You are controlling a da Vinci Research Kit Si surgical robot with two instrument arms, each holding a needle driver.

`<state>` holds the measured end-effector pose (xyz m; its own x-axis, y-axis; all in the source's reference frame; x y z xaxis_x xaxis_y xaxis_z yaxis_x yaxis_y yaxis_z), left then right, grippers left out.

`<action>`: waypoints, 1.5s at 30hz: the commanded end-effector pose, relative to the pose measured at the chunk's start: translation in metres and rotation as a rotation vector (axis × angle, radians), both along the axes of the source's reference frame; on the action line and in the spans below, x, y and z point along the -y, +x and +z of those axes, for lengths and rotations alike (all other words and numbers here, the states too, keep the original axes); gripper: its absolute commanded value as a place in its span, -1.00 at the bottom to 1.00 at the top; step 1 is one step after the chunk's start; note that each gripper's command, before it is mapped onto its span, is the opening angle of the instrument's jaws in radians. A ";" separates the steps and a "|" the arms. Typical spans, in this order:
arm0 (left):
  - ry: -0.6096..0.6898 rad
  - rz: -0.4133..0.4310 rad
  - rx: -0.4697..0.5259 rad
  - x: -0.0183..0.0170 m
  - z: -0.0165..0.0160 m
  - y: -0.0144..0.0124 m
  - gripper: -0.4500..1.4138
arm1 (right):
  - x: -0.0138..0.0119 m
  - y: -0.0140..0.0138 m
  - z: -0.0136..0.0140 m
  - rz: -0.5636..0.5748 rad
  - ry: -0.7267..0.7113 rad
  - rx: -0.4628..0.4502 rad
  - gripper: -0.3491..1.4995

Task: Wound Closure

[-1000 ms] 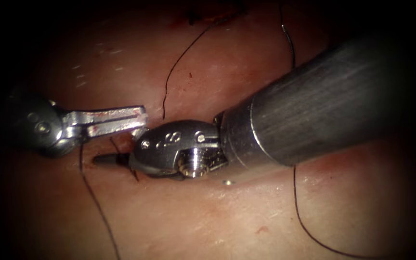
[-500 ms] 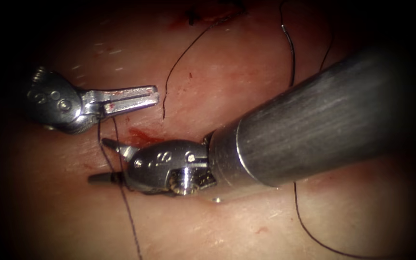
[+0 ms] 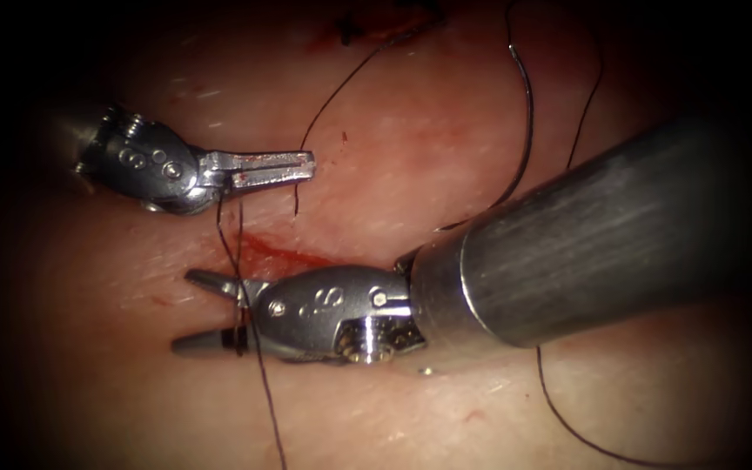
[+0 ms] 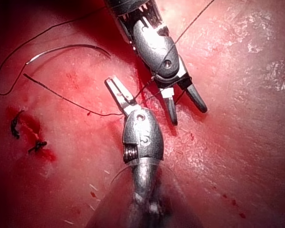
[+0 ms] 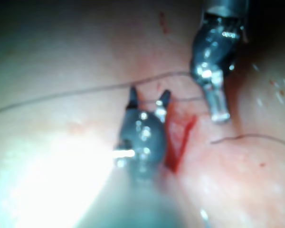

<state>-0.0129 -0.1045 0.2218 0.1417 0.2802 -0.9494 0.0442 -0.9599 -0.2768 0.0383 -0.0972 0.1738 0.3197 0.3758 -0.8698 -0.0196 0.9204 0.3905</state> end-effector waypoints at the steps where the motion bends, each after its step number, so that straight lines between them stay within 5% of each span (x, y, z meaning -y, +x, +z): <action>1: 0.002 0.001 0.017 0.0016 0.0001 -0.0009 -1.00 | 0.0012 0.0004 0.0002 0.022 -0.003 -0.013 -0.09; 22: -0.089 -0.008 0.264 0.0023 0.0014 0.0002 -1.00 | 0.0001 -0.0002 -0.0013 0.305 0.017 -0.166 -0.11; 30: -0.106 -0.005 0.319 0.0026 0.0014 0.0017 -1.00 | -0.0005 -0.0014 -0.0017 0.351 0.015 -0.147 -0.09; 45: -0.080 -0.048 0.236 0.0029 0.0014 0.0033 -1.00 | -0.0013 -0.0025 -0.0027 0.403 0.015 -0.179 -0.09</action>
